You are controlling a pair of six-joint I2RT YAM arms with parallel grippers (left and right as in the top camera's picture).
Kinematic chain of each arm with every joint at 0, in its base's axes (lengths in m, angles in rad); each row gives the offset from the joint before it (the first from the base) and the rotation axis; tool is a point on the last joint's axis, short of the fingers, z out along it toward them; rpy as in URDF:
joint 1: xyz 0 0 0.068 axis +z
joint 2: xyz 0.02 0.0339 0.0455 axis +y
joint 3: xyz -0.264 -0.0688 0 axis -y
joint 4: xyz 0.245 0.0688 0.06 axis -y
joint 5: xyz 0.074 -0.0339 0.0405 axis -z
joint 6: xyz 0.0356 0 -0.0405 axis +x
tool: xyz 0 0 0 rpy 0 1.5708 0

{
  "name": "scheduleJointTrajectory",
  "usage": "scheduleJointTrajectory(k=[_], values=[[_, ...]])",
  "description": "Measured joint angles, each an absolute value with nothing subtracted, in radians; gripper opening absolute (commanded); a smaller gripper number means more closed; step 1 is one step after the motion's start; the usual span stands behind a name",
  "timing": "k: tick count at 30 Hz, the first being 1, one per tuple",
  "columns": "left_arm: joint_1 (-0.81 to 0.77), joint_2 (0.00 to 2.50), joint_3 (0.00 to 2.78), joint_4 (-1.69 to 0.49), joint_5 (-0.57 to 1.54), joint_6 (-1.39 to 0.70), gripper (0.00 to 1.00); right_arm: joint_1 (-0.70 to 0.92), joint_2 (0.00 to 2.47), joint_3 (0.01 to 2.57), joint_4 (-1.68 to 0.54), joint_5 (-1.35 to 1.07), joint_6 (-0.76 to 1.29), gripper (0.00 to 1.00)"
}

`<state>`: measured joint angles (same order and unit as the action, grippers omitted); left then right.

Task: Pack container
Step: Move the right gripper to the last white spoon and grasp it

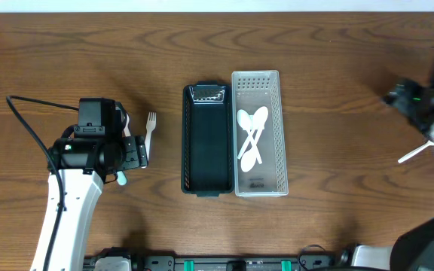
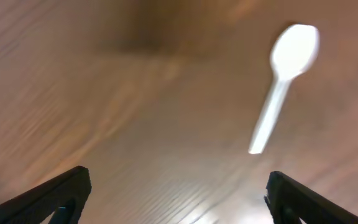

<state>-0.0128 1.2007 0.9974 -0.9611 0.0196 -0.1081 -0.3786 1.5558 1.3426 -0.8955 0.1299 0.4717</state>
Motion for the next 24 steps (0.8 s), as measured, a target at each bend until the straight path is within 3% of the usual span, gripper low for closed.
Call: scheduleJointTrajectory(k=[10,24], values=[[-0.013,1.201,0.997,-0.957,0.020,-0.108,0.84,-0.612,1.770,1.343,-0.817,0.097,0.479,0.89],[-0.013,1.201,0.997,-0.957,0.019,-0.108,0.84,-0.674,1.936,1.342,-0.728,0.051,0.429,0.84]])
